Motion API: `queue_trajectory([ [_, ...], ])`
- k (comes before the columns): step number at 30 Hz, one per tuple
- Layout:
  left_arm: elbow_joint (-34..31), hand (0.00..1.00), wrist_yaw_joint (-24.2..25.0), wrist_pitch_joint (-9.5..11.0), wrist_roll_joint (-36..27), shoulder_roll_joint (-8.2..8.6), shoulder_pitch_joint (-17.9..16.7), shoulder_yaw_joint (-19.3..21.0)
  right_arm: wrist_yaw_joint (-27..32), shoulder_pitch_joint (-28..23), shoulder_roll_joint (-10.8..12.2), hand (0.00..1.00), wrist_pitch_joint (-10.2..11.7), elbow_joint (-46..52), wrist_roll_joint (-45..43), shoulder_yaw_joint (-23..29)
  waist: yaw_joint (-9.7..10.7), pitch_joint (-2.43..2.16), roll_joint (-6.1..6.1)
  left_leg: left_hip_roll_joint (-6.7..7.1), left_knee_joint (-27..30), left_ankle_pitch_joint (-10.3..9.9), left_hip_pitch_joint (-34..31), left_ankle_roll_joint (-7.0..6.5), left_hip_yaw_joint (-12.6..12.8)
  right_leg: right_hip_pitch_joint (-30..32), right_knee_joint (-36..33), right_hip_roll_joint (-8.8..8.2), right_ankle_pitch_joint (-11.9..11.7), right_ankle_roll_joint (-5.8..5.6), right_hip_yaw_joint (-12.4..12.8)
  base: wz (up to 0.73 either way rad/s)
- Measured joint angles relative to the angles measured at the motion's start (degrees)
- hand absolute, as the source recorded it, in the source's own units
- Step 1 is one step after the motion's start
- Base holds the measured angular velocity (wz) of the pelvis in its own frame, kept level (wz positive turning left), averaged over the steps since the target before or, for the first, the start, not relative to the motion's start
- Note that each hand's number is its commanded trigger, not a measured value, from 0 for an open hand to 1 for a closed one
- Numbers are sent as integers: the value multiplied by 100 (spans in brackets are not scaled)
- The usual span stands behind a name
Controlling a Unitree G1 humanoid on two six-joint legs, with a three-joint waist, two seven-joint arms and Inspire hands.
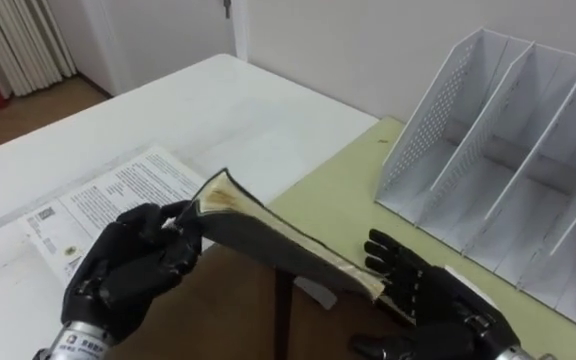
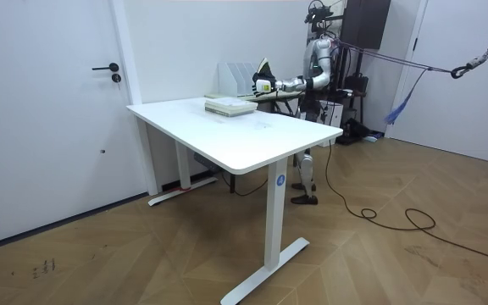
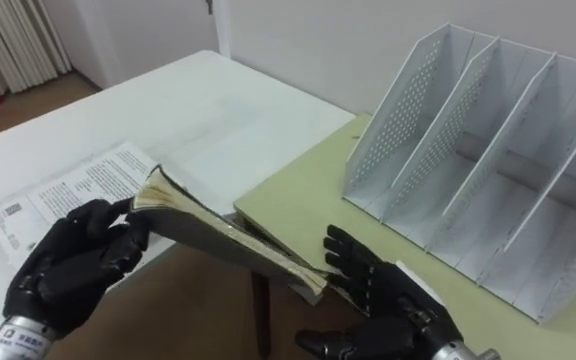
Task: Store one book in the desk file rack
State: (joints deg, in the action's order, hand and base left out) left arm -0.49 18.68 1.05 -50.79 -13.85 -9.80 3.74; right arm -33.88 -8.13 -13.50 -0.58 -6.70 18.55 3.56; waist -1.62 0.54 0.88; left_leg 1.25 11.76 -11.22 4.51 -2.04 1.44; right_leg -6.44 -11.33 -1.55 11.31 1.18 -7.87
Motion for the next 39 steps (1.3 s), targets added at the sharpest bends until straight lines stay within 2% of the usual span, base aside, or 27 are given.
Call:
queue_trajectory([
  [7,112,100,3,-84,-983,25,-79,-4,129,38,18,0,-210,349,-2,12,120,31,-49,-1,0,-4,63,-1,-8,-51,64,4,1,-1,-17,2],
  [11,278,100,22,-131,-1136,172,-232,-5,126,36,31,0,-327,456,-4,25,129,-16,-2,-5,12,-3,8,-1,-4,13,49,12,0,2,-9,0],
  [15,405,100,55,-202,-1150,171,-244,-4,118,36,31,0,-328,553,-3,25,122,-38,36,-7,12,-3,-23,-2,9,31,40,12,-8,8,-9,0],
  [21,407,100,104,-266,-1235,175,-233,-70,121,47,30,0,-332,553,-2,1,117,-32,34,-9,4,-3,-23,-1,15,-6,47,5,-9,7,-15,0],
  [24,407,100,170,-329,-1328,175,-229,-134,127,93,40,0,-462,554,-1,-30,125,-12,26,-12,2,-3,-8,-1,18,-24,45,6,-9,7,-21,0],
  [29,407,100,276,-366,-2053,193,-232,-564,118,190,109,0,-643,555,39,-205,122,44,88,-12,-2,-4,-9,0,31,7,9,8,0,5,-15,0],
  [32,405,100,381,-365,-2273,193,-231,-831,57,278,255,0,-706,555,39,-306,148,25,119,-8,32,-4,-96,-1,23,85,-35,4,2,4,-3,0],
  [37,739,100,661,-379,-2283,208,-233,-1341,-19,412,257,0,-705,554,41,-556,139,29,119,-5,97,-5,-107,-3,63,72,-43,-5,1,2,-12,0],
  [39,826,100,664,-421,-2288,236,-268,-1401,-28,417,258,0,-705,554,44,-573,138,33,122,-12,90,-5,-121,-3,65,89,-42,3,1,3,-7,0],
])
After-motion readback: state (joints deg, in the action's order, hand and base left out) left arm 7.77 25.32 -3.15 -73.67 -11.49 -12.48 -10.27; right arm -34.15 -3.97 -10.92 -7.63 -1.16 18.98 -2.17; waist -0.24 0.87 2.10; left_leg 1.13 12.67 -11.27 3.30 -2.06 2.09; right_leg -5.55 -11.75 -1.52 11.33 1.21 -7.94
